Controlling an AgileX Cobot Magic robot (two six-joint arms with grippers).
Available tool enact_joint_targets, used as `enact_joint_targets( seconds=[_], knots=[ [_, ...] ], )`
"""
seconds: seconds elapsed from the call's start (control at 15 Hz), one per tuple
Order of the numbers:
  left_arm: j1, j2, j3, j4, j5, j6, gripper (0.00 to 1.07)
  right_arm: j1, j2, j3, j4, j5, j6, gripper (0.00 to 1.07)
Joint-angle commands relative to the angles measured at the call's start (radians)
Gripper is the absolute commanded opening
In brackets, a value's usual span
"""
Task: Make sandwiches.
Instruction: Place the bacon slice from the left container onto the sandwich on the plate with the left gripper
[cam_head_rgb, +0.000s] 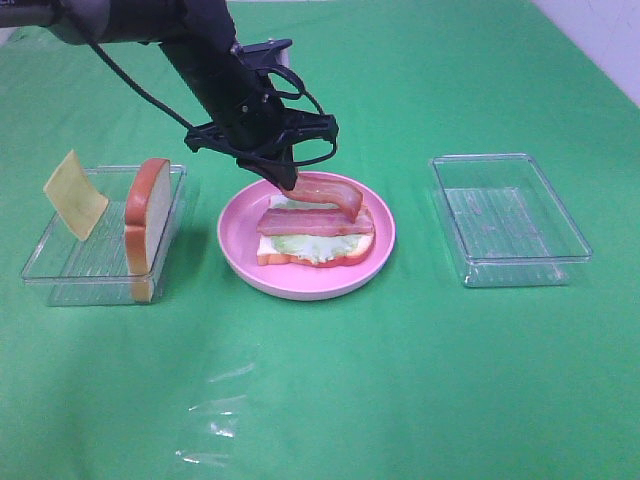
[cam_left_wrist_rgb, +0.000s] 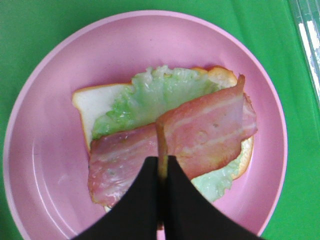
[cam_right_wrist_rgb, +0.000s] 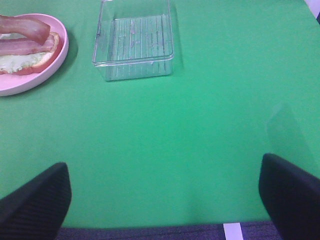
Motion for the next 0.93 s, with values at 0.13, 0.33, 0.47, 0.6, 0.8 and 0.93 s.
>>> enact_joint_targets(
  seconds=[0.13,0.33,0.47,0.6,0.8,0.93],
  knots=[
    [-0.002,-0.002,-0.006,0.035,-0.004,-0.008,0.00,-0.001,-0.027,0.002,0.004,-0.006,-0.009,0.98],
    [-0.002,-0.002,-0.006,0.042,-0.002,-0.008,0.00,-0.001,-0.027,0.002,0.004,-0.006,-0.009,0.98],
    [-0.002,-0.002,-0.006,0.042,-0.002,-0.008,0.00,-0.001,-0.027,0.002,0.004,-0.006,-0.009,0.98],
    [-0.002,-0.002,-0.006,0.042,-0.002,-0.008,0.07,-0.001,-0.027,0.002,0.004,-0.006,-0.009,0.98],
    [-0.002,-0.002,-0.006,0.046,-0.004,-0.008,0.50,-0.001,-0.027,0.002,0.004,-0.006,-0.009,0.98],
    [-0.002,-0.002,-0.006,0.049,-0.003,-0.008,0.81,-0.001,-0.027,0.002,0.004,-0.006,-0.009,0.98]
  ],
)
